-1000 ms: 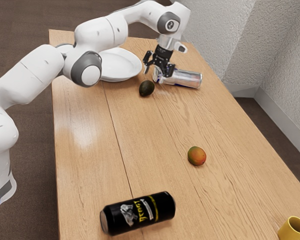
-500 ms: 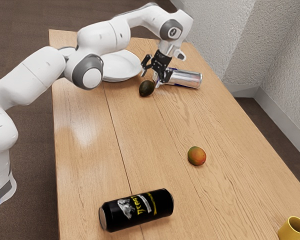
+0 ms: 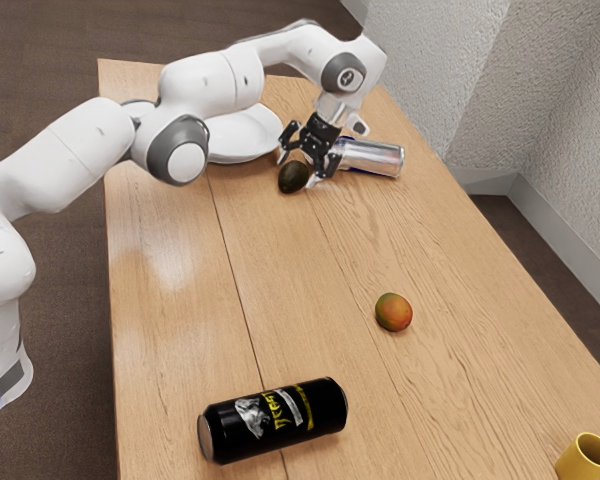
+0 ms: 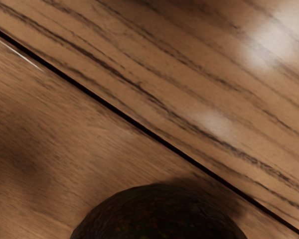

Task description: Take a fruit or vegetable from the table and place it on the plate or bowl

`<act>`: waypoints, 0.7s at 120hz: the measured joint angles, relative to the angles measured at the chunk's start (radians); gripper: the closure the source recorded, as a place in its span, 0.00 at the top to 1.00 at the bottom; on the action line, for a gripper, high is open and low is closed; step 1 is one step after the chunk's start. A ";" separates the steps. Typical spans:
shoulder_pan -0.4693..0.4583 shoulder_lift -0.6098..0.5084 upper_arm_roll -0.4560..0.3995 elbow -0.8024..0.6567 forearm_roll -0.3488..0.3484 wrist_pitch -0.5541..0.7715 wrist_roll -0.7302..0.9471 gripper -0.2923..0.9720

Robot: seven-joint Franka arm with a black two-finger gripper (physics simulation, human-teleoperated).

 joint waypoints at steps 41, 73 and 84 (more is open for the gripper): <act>0.002 0.012 -0.003 0.000 -0.004 0.003 -0.019 0.90; -0.015 0.005 -0.002 0.001 0.033 -0.003 -0.022 0.54; -0.021 -0.003 -0.001 0.001 0.038 -0.010 -0.023 0.53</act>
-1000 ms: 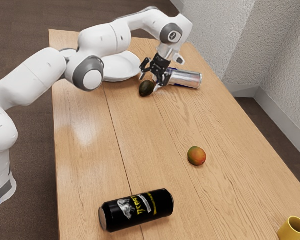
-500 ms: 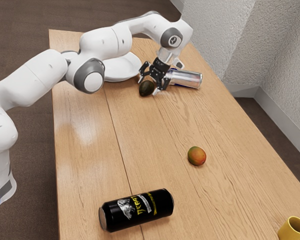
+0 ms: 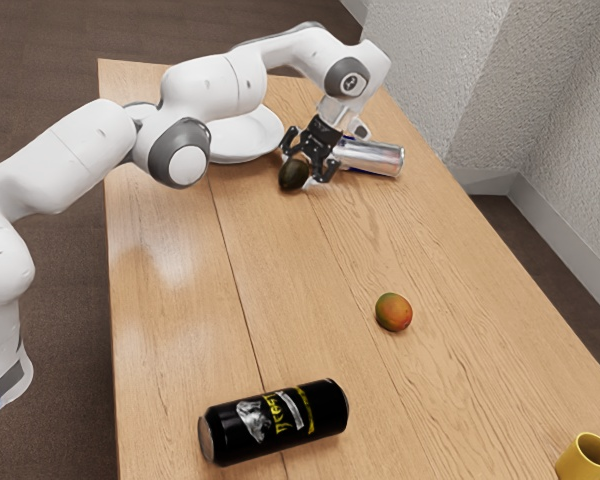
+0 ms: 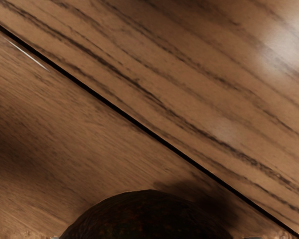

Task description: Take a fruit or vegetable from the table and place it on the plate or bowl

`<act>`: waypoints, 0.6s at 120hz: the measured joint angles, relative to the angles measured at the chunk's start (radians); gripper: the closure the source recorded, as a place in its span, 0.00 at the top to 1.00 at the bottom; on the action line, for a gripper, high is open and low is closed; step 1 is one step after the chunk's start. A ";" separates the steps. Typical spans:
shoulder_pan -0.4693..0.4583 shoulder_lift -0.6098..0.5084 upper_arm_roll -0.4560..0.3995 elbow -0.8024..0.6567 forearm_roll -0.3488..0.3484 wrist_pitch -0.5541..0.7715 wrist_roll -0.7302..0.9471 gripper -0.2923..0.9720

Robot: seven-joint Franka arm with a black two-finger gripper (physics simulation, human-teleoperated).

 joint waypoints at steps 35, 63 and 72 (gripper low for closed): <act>-0.077 -0.377 0.007 -0.289 0.027 -0.067 -0.004 0.53; 0.061 -0.789 0.024 -0.859 -0.021 0.104 0.022 0.53; 0.135 -0.808 0.029 -0.911 -0.046 0.184 0.060 0.53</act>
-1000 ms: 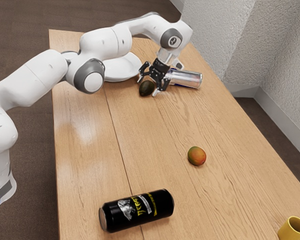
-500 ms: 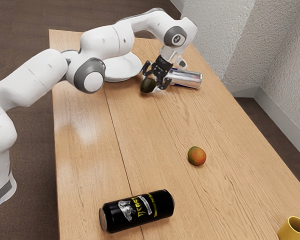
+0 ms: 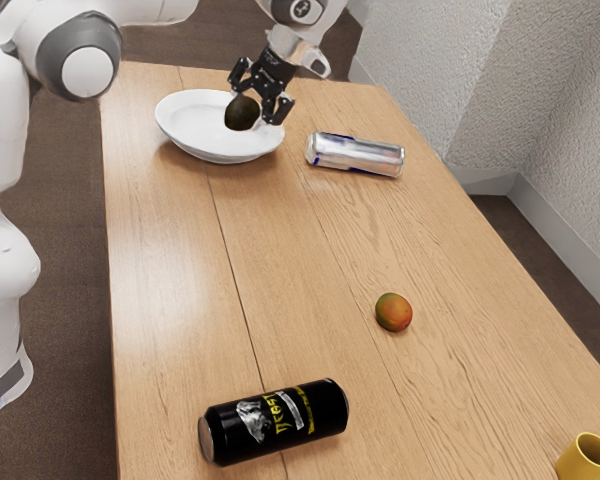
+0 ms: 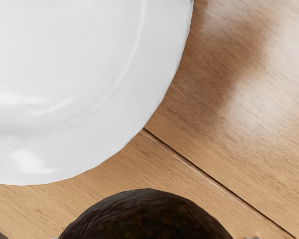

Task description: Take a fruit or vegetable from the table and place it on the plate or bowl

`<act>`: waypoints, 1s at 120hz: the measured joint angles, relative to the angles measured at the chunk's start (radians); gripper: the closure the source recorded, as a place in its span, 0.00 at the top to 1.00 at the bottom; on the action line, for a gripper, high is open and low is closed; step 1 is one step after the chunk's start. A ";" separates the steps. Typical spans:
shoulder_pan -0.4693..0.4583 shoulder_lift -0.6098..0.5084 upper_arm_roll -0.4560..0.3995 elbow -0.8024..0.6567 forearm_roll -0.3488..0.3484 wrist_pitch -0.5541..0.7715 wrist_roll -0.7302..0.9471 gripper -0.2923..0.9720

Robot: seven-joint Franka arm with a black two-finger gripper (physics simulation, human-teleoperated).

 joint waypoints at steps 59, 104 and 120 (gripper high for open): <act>0.076 0.088 0.148 -0.055 -0.110 0.349 0.362 0.53; -0.040 0.020 0.148 -0.050 -0.116 0.389 0.548 0.75; -0.809 -0.126 0.135 0.025 -0.063 0.253 0.442 0.76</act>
